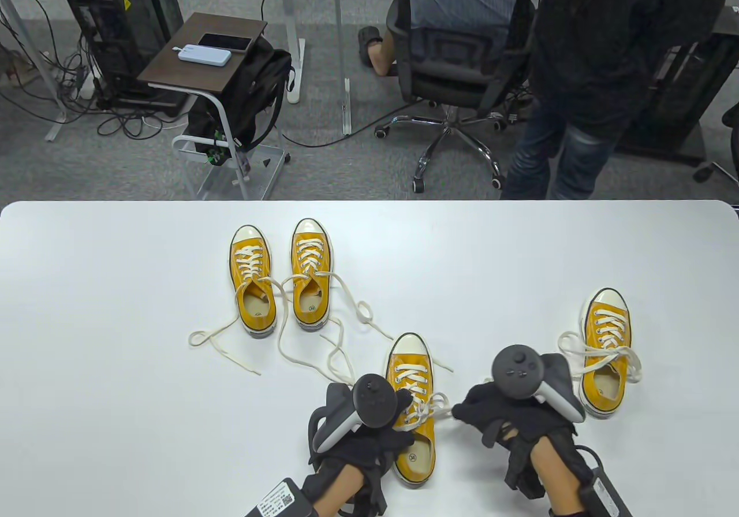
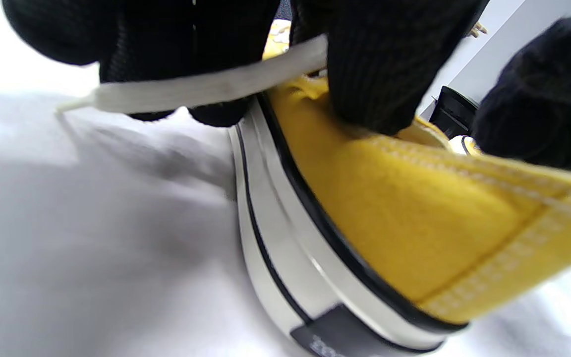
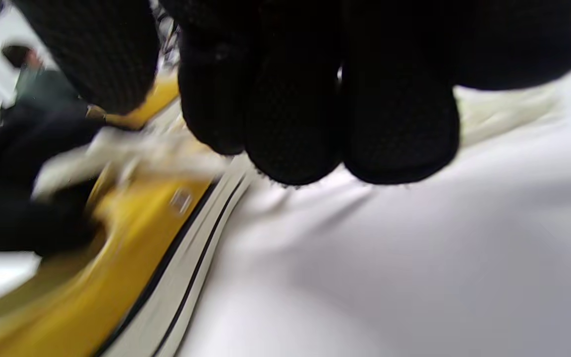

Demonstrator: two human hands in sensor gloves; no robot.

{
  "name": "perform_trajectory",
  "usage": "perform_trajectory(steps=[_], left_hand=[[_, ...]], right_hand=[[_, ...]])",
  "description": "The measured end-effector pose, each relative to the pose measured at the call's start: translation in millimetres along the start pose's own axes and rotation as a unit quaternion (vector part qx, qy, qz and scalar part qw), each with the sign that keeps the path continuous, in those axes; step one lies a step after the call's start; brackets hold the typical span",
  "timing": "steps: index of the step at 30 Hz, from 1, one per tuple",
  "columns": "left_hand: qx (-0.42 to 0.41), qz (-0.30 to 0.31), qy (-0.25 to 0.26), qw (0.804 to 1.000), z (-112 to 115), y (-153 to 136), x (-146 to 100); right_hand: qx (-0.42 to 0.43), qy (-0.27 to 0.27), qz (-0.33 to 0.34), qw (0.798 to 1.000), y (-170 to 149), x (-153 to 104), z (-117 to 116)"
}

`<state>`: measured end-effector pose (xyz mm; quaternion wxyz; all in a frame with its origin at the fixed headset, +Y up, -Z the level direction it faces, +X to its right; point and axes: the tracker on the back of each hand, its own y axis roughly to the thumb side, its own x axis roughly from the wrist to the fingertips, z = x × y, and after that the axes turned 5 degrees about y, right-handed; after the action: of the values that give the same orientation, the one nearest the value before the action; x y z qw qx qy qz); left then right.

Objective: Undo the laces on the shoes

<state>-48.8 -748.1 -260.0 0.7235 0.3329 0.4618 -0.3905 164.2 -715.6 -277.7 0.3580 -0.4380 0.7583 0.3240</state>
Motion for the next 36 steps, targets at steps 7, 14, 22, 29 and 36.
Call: perform_trajectory(steps=[7, 14, 22, 29, 36], left_hand=[[0.008, 0.007, 0.053, 0.999, -14.1, 4.9, -8.5], [-0.021, 0.000, 0.124, 0.992, -58.5, -5.6, -22.4], [-0.167, -0.060, 0.218, 0.960, -120.3, -65.6, -46.6], [-0.189, -0.187, 0.234, 0.935, -143.4, -124.6, -63.7], [-0.126, -0.207, 0.072, 0.968, -116.2, -131.7, -36.8]], right_hand=[[-0.079, 0.017, -0.009, 0.997, 26.0, 16.2, -32.7], [-0.062, 0.019, -0.013, 0.998, 22.7, 17.9, -34.6], [-0.053, 0.036, -0.022, 0.998, 20.9, 20.4, -35.7], [-0.060, 0.031, -0.021, 0.997, 23.2, 20.5, -36.1], [-0.054, 0.036, -0.023, 0.998, 21.6, 20.3, -35.7]])
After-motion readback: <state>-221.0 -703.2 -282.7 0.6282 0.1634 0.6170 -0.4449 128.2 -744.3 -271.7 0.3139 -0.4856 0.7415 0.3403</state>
